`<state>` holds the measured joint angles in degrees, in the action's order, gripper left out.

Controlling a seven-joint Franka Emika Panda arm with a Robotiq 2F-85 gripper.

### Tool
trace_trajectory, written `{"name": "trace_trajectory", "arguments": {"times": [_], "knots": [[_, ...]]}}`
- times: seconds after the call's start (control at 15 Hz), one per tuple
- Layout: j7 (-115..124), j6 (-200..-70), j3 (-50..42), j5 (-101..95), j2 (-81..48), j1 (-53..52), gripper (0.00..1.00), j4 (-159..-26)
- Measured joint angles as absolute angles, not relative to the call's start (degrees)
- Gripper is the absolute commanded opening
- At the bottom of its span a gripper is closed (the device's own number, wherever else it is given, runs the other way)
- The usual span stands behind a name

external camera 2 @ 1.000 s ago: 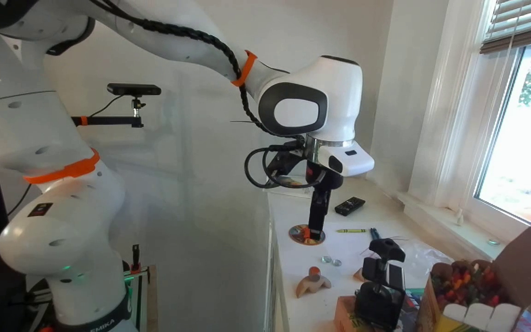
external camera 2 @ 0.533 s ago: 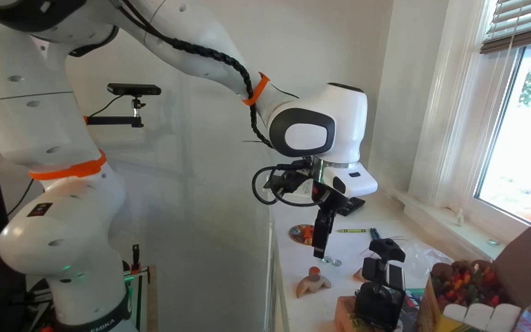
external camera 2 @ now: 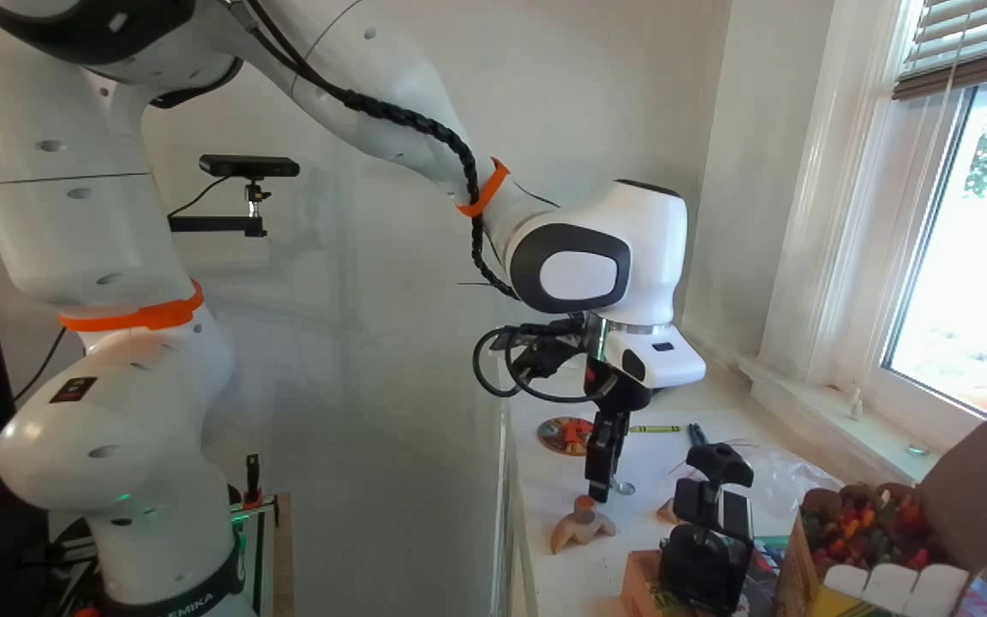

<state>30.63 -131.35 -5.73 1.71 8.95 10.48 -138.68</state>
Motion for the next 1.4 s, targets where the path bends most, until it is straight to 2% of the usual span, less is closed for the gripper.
{"name": "trace_trajectory", "arguments": {"times": [0.2,0.27,0.33,0.4,0.53,0.73,0.87,1.4], "knots": [[31.4,-131.4,-5.7,0.3,8.9,10.5,0.63,-138.6],[31.5,-131.4,-5.7,0.1,8.9,10.5,0.55,-138.6],[31.5,-131.4,-5.7,-0.3,8.9,10.5,0.39,-138.5],[31.6,-131.4,-5.7,-0.6,8.8,10.5,0.33,-138.5],[31.8,-131.4,-5.6,-1.2,8.8,10.5,0.24,-138.3],[32.0,-131.4,-5.3,-1.6,8.8,10.4,0.22,-138.3],[32.3,-131.4,-5.1,-1.8,8.8,10.4,0.05,-138.3],[32.6,-131.6,-3.4,-5.4,11.7,10.0,0.05,-136.1]]}}
